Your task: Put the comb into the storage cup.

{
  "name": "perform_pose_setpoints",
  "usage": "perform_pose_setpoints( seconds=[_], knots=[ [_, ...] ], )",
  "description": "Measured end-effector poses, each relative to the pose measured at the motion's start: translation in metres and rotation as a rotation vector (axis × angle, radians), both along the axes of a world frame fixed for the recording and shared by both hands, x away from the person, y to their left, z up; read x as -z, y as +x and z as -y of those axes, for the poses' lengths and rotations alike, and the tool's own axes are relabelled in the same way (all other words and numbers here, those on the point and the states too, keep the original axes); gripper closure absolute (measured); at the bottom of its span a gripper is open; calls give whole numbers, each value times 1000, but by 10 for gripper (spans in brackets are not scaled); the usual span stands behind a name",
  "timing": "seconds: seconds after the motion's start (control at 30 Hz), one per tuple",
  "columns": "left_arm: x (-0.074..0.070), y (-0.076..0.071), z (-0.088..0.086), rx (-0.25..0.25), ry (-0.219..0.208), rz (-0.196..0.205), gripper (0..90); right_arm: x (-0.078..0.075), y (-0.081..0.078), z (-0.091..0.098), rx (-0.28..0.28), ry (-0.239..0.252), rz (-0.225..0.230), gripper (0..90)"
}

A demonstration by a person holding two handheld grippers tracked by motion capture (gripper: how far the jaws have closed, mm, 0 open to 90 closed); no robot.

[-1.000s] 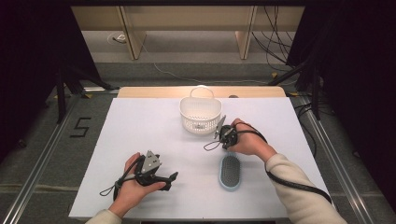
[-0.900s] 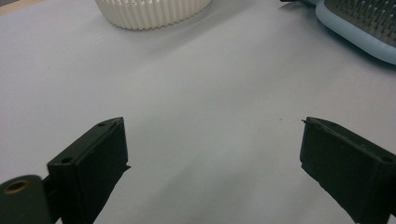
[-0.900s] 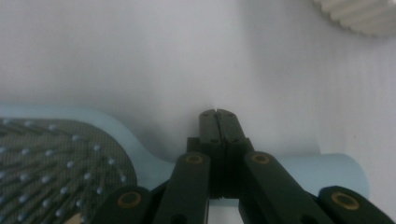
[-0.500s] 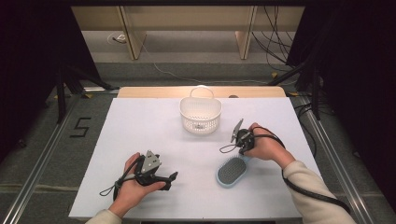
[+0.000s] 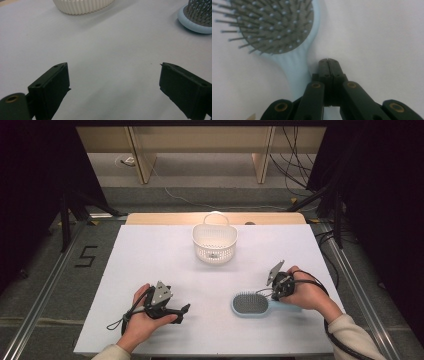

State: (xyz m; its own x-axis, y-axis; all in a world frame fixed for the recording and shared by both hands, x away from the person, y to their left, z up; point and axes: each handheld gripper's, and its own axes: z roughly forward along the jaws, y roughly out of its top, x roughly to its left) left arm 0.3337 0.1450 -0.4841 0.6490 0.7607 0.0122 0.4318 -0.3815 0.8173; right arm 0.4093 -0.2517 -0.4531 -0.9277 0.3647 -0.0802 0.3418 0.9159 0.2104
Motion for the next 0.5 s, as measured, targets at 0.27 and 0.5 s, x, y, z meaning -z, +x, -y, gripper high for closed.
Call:
perform_pose_setpoints(
  seconds=[0.27, 0.5],
  knots=[
    [-1, 0, 0, -2, -4, 6, 88, -1, -16, -1, -16, -15, -17, 900],
    [-1, 0, -1, -2, -7, 4, 104, 0, -22, -1, -3, -1, -21, 900]
  ],
)
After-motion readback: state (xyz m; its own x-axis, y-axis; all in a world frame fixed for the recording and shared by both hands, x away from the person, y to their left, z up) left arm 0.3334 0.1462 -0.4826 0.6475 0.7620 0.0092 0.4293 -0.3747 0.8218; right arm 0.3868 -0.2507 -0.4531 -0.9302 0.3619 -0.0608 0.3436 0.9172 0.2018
